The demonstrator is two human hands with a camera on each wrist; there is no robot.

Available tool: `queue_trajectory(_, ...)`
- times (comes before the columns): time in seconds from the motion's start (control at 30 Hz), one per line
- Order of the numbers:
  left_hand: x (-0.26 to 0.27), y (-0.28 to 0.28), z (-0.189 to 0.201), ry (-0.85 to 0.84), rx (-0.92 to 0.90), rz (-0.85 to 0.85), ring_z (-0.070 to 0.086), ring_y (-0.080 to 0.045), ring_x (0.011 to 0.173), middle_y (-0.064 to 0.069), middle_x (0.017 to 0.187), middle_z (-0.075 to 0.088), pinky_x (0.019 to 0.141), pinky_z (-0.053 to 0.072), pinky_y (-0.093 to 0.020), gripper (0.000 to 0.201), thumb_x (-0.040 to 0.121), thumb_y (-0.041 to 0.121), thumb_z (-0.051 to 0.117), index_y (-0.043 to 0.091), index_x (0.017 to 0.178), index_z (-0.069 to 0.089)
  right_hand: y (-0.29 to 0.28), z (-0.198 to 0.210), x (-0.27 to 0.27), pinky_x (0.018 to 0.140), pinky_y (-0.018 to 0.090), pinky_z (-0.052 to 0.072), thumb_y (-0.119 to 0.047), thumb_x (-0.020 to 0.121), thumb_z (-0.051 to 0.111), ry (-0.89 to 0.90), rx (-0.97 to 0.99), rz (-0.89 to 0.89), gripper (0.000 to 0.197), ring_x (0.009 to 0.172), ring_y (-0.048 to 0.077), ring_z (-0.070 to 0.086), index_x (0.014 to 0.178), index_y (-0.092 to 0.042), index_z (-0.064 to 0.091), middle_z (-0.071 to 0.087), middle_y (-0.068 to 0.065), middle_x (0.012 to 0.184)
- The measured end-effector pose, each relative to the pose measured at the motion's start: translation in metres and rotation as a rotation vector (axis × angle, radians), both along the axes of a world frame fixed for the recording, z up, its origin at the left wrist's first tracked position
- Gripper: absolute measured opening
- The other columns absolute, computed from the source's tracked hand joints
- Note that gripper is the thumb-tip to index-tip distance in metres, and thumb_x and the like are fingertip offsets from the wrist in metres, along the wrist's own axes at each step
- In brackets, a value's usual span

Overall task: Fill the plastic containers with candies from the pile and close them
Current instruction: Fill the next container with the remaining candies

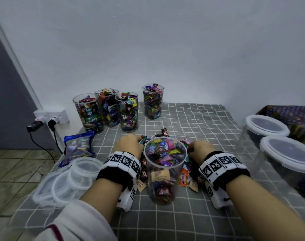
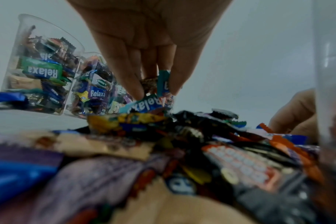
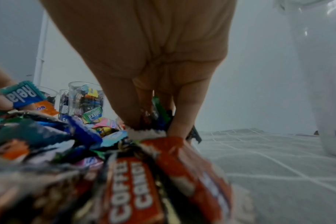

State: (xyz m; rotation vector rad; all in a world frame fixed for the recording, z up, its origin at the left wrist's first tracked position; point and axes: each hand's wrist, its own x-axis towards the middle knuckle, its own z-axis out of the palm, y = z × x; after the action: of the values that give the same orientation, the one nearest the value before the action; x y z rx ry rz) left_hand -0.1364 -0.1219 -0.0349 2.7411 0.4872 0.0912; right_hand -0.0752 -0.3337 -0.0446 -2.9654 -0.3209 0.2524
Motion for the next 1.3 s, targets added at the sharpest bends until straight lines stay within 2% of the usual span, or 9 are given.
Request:
queue_trajectory(0.17,-0.005,-0.005,0.006,-0.083,-0.015,-0.011,0.06,-0.03,0.097,-0.009,0.102,0.068,0.075,0.05,-0.035,0.025,0.091,0.031,0.054,0.025,0.11,0.068,-0.002,0.005,-0.003,0.077,0.025,0.042,-0.021,0.092,0.055,-0.023,0.081,-0.034,0.022,0.104,0.023,0.059,0.11,-0.016,0.067,0.065,0.009,0.111)
queue_trajectory(0.3,-0.01,-0.006,0.009,-0.146,-0.068,-0.003,0.06,-0.031,0.098,-0.01,0.103,0.068,0.079,0.051,-0.037,0.025,0.091,0.027,0.054,0.023,0.111,0.068,-0.006,0.011,-0.008,0.082,0.029,0.045,-0.023,0.093,0.054,-0.085,0.209,-0.053,0.023,0.103,0.025,0.059,0.11,-0.015,0.067,0.066,0.01,0.109)
queue_trajectory(0.4,-0.014,-0.008,0.01,-0.194,-0.11,0.011,0.06,-0.03,0.095,-0.009,0.1,0.068,0.08,0.052,-0.04,0.024,0.092,0.027,0.052,0.024,0.11,0.069,-0.011,0.013,-0.014,0.079,0.029,0.048,-0.021,0.092,0.057,-0.146,0.371,-0.053,0.018,0.094,0.024,0.062,0.104,-0.015,0.07,0.069,0.009,0.101)
queue_trajectory(0.47,-0.015,-0.009,0.011,-0.218,-0.12,0.012,0.06,-0.03,0.095,-0.009,0.1,0.069,0.08,0.053,-0.041,0.024,0.092,0.028,0.052,0.024,0.109,0.069,-0.014,0.016,-0.019,0.081,0.037,0.052,-0.02,0.089,0.061,-0.166,0.531,-0.053,0.014,0.087,0.025,0.064,0.098,-0.016,0.071,0.07,0.009,0.092)
queue_trajectory(0.63,-0.016,-0.012,0.012,-0.222,-0.149,-0.014,0.06,-0.03,0.095,-0.009,0.1,0.069,0.083,0.052,-0.041,0.024,0.093,0.026,0.052,0.024,0.109,0.069,-0.008,0.05,-0.044,0.08,0.04,0.053,-0.018,0.089,0.062,-0.299,0.818,0.08,0.012,0.079,0.018,0.065,0.096,-0.018,0.072,0.07,0.001,0.081)
queue_trajectory(0.77,-0.016,-0.011,0.011,-0.225,-0.153,-0.031,0.061,-0.028,0.095,-0.006,0.101,0.069,0.083,0.052,-0.04,0.023,0.091,0.028,0.054,0.027,0.109,0.069,0.005,0.081,-0.074,0.078,0.033,0.056,-0.018,0.087,0.063,-0.28,1.031,0.252,0.018,0.077,0.012,0.068,0.088,-0.035,0.066,0.071,-0.006,0.08)
queue_trajectory(0.97,-0.018,-0.01,0.011,-0.271,-0.142,-0.053,0.061,-0.027,0.094,-0.006,0.101,0.069,0.08,0.051,-0.038,0.023,0.093,0.03,0.054,0.025,0.109,0.069,0.018,0.086,-0.1,0.078,0.038,0.055,-0.015,0.087,0.064,-0.219,0.961,0.373,0.021,0.079,0.009,0.067,0.09,-0.036,0.069,0.072,-0.006,0.083)
queue_trajectory(1.07,-0.018,-0.009,0.012,-0.271,-0.143,-0.032,0.061,-0.026,0.093,-0.005,0.1,0.069,0.076,0.051,-0.036,0.023,0.093,0.03,0.053,0.026,0.11,0.069,0.022,0.08,-0.106,0.078,0.031,0.053,-0.015,0.086,0.065,-0.238,0.889,0.382,0.018,0.081,0.002,0.064,0.096,-0.026,0.073,0.07,-0.013,0.084)
queue_trajectory(1.3,-0.019,-0.009,0.013,-0.267,-0.161,-0.019,0.06,-0.026,0.093,-0.005,0.101,0.069,0.077,0.051,-0.036,0.023,0.092,0.028,0.053,0.025,0.11,0.069,0.022,0.073,-0.106,0.083,0.04,0.054,-0.023,0.084,0.065,-0.259,0.922,0.327,0.021,0.087,0.009,0.066,0.105,-0.021,0.07,0.069,-0.007,0.091)
